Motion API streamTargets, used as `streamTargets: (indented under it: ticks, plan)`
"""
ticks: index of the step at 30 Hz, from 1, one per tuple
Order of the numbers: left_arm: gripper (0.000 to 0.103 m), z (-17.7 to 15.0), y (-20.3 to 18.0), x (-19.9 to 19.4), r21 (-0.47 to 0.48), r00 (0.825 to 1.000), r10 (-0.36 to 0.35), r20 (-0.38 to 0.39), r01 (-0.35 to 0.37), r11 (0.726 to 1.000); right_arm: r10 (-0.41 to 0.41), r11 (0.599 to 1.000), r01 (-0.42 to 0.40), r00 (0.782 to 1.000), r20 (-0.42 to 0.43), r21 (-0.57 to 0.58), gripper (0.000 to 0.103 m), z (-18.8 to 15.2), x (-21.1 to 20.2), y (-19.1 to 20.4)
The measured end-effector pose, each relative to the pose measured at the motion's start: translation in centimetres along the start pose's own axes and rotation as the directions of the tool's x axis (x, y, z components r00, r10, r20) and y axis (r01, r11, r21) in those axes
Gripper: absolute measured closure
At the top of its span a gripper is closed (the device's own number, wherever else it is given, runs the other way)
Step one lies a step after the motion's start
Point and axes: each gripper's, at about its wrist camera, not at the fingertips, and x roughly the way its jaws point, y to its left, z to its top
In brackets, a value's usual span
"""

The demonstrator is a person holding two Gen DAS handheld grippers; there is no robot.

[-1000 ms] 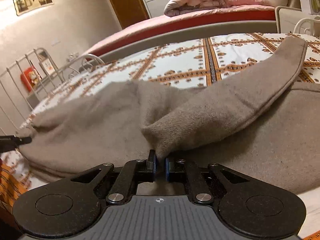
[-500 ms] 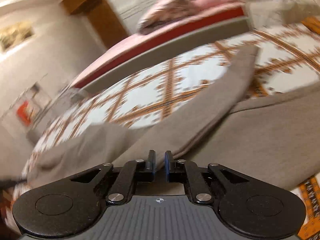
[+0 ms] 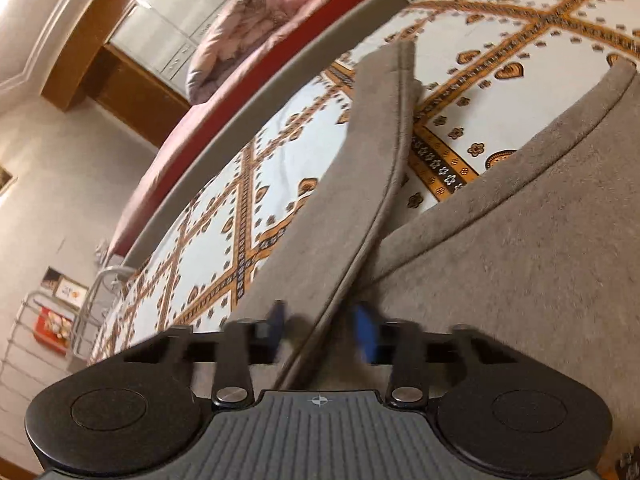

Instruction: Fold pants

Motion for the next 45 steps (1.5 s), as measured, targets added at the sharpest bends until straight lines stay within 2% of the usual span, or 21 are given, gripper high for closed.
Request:
streamTargets:
  ticks: [1,4,7,10,12,13,15,17,22,27,29,30,32,34,36,37,38,39,41,43,45]
  plan:
    - [0.075,0.0,0.1,-0.1,-0.003,1.0,-0.005,0.002,0.005,1.0,0.014,1.0,-0.014,1.0,-0.005,0.019,0.099,0.3,0.1,-0.4]
    - [0.075,-0.1,0.4,-0.2,-0.013,1.0,-0.022,0.003,0.022,1.0,0.054,0.999,-0.054,0.995,0.085,0.002,0.099,0.4,-2.5,0.3]
    - [0.075,-0.1,1.0,-0.3,-0.037,0.999,-0.047,0.006,0.048,0.998,0.111,0.992,-0.1,0.981,0.161,-0.07,0.099,0.3,-7.8,2.7]
    - [0.075,-0.1,1.3,-0.4,-0.053,0.998,-0.067,0.007,0.067,0.996,0.021,0.994,-0.002,0.986,0.166,-0.113,0.099,-1.2,-12.2,3.3]
    - [0.075,0.0,1.5,-0.4,-0.058,0.997,-0.076,0.006,0.076,0.995,-0.079,0.992,0.089,0.991,0.111,-0.093,0.098,-2.3,-12.8,1.8]
    - [0.075,0.0,1.5,-0.4,-0.054,0.997,-0.078,0.005,0.078,0.995,-0.159,0.985,0.163,0.985,0.071,-0.051,0.098,-2.8,-12.2,0.2]
    - [0.075,0.0,1.6,-0.4,-0.052,0.997,-0.082,0.004,0.082,0.995,-0.203,0.976,0.202,0.979,-0.003,0.079,0.098,-2.5,-11.2,-2.6]
    - [0.075,0.0,1.7,-0.4,-0.063,0.996,-0.087,0.006,0.088,0.994,-0.199,0.969,0.199,0.98,-0.013,0.146,0.092,-2.1,-11.1,-4.1]
    - [0.075,0.0,1.9,-0.5,-0.071,0.996,-0.092,0.008,0.092,0.993,-0.217,0.943,0.184,0.972,0.093,0.277,0.048,-1.4,-13.4,-6.5]
    - [0.075,0.0,1.8,-0.4,-0.072,0.996,-0.09,0.008,0.09,0.993,-0.237,0.919,0.185,0.965,0.113,0.348,0.048,0.1,-13.0,-8.2]
    - [0.075,0.0,1.8,-0.4,-0.072,0.996,-0.089,0.009,0.09,0.993,-0.233,0.931,0.189,0.966,0.108,0.313,0.092,1.2,-12.5,-8.0]
    - [0.075,0.0,1.8,-0.4,-0.071,0.996,-0.09,0.008,0.09,0.993,-0.233,0.941,0.197,0.967,0.103,0.275,0.102,1.7,-12.0,-7.6]
    - [0.075,0.0,1.8,-0.4,-0.07,0.996,-0.088,0.009,0.089,0.994,-0.203,0.974,0.184,0.969,0.14,0.133,0.102,3.0,-12.1,-4.8]
    - [0.075,0.0,1.7,-0.5,-0.064,0.996,-0.086,0.01,0.087,0.994,-0.097,0.995,0.103,0.967,0.235,-0.017,0.102,4.0,-14.1,-0.7]
    - [0.075,-0.1,1.7,-0.5,-0.061,0.996,-0.087,0.009,0.087,0.994,0.029,0.997,0.001,0.935,0.354,-0.083,0.102,5.3,-17.3,2.6]
    - [0.075,-0.1,1.8,-0.5,-0.065,0.996,-0.088,0.01,0.089,0.994,0.091,0.993,-0.054,0.907,0.411,-0.101,0.102,5.8,-19.4,3.6]
    - [0.075,-0.1,1.8,-0.5,-0.069,0.996,-0.089,0.01,0.09,0.994,0.104,0.992,-0.062,0.893,0.438,-0.111,0.102,6.2,-20.6,4.1]
    - [0.075,0.0,1.8,-0.5,-0.071,0.996,-0.089,0.009,0.09,0.993,0.089,0.994,-0.054,0.89,0.447,-0.092,0.102,6.4,-21.2,3.9]
    - [0.074,0.0,1.8,-0.4,-0.073,0.996,-0.089,0.009,0.09,0.993,-0.005,1.0,0.01,0.926,0.377,-0.012,0.098,6.2,-20.7,1.5]
    - [0.074,0.2,1.8,-0.4,-0.075,0.996,-0.087,0.012,0.087,0.993,-0.115,0.993,0.108,0.961,0.251,0.038,0.078,4.6,-17.9,-1.7]
    - [0.074,0.3,1.5,-0.6,-0.062,0.997,-0.075,0.021,0.076,0.995,-0.2,0.979,0.192,0.964,0.174,0.065,0.076,2.7,-15.9,-4.1]
